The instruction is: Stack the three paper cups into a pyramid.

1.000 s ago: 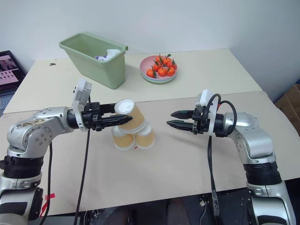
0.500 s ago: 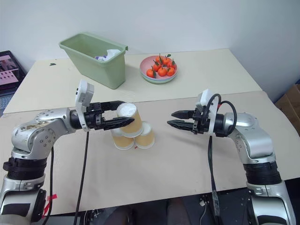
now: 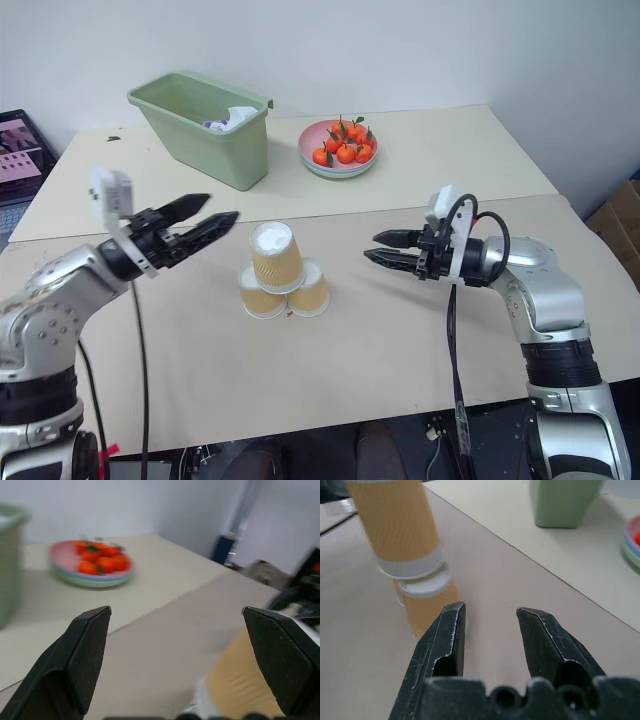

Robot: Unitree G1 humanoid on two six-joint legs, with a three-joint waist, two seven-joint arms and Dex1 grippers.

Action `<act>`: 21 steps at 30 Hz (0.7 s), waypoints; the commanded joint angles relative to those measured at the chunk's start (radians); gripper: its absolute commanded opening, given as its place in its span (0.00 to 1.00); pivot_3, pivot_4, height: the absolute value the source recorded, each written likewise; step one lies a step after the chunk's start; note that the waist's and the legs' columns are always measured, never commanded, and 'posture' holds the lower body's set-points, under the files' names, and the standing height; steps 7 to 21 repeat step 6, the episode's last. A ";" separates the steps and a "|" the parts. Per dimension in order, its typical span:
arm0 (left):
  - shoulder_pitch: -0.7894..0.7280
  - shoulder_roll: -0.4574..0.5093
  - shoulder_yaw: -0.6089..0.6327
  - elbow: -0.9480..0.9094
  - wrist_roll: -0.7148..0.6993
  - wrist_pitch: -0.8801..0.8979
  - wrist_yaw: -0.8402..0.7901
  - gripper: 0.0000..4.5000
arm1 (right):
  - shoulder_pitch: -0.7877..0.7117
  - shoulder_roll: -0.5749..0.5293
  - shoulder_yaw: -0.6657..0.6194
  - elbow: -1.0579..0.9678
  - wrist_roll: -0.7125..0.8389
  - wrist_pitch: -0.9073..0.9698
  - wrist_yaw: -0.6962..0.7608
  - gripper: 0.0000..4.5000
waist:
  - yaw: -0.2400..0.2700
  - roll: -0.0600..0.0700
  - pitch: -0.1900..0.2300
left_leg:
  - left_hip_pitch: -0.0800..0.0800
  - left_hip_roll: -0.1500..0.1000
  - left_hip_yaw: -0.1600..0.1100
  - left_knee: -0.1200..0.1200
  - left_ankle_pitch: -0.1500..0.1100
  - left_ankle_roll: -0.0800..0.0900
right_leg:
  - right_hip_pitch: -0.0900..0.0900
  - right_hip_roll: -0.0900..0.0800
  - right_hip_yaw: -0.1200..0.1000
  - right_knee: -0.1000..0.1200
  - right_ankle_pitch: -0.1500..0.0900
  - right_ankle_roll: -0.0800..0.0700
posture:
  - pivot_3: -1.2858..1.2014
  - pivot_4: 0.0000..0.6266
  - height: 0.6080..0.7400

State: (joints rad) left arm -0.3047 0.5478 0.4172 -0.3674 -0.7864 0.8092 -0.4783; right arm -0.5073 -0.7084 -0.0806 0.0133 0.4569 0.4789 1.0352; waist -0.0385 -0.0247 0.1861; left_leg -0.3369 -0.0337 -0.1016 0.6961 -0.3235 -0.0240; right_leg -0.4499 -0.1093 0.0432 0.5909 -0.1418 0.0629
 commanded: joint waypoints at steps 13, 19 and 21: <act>0.190 -0.069 0.118 -0.019 0.077 -0.114 0.151 1.00 | 0.105 0.066 -0.178 0.077 -0.080 -0.080 -0.320 0.46 | 0.011 0.000 0.000 | 0.001 0.000 0.000 0.002 0.000 0.000 | 0.001 0.000 0.001 0.001 0.000 -0.001 | 0.52 0.24 0.91; 0.190 -0.069 0.118 -0.019 0.077 -0.114 0.151 1.00 | 0.105 0.066 -0.178 0.077 -0.080 -0.080 -0.320 0.46 | 0.011 0.000 0.000 | 0.001 0.000 0.000 0.002 0.000 0.000 | 0.001 0.000 0.001 0.001 0.000 -0.001 | 0.52 0.24 0.91; 0.190 -0.069 0.118 -0.019 0.077 -0.114 0.151 1.00 | 0.105 0.066 -0.178 0.077 -0.080 -0.080 -0.320 0.46 | 0.011 0.000 0.000 | 0.001 0.000 0.000 0.002 0.000 0.000 | 0.001 0.000 0.001 0.001 0.000 -0.001 | 0.52 0.24 0.91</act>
